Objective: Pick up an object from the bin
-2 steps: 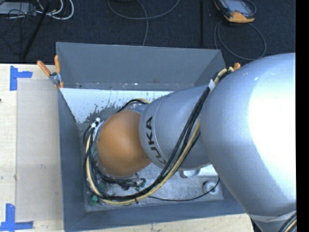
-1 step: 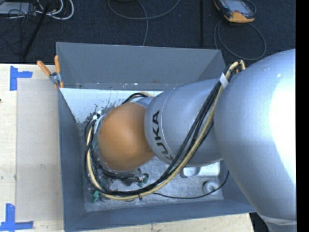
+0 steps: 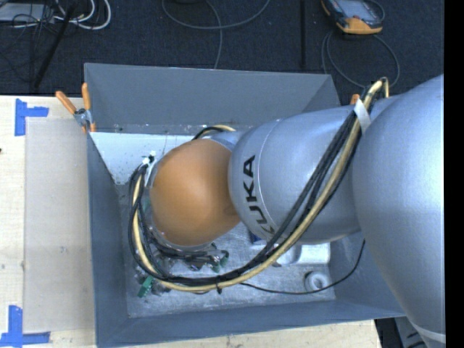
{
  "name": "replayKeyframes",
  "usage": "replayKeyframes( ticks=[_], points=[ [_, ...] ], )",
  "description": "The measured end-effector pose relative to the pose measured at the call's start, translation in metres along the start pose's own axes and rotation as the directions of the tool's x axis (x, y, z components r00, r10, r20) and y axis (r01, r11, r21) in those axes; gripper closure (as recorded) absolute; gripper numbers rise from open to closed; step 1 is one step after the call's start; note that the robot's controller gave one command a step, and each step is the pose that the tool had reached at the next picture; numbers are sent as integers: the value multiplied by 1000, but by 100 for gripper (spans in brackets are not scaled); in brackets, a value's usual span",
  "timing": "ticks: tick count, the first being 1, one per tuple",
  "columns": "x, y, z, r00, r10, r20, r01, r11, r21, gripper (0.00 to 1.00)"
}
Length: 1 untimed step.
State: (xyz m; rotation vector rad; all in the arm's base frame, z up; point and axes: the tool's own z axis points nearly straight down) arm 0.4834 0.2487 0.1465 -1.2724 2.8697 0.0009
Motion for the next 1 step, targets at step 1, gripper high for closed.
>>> replayKeyframes(
  ticks=[1],
  points=[
    [-1,1,-31,1000,6,0,-6,1000,0,100]
  ],
)
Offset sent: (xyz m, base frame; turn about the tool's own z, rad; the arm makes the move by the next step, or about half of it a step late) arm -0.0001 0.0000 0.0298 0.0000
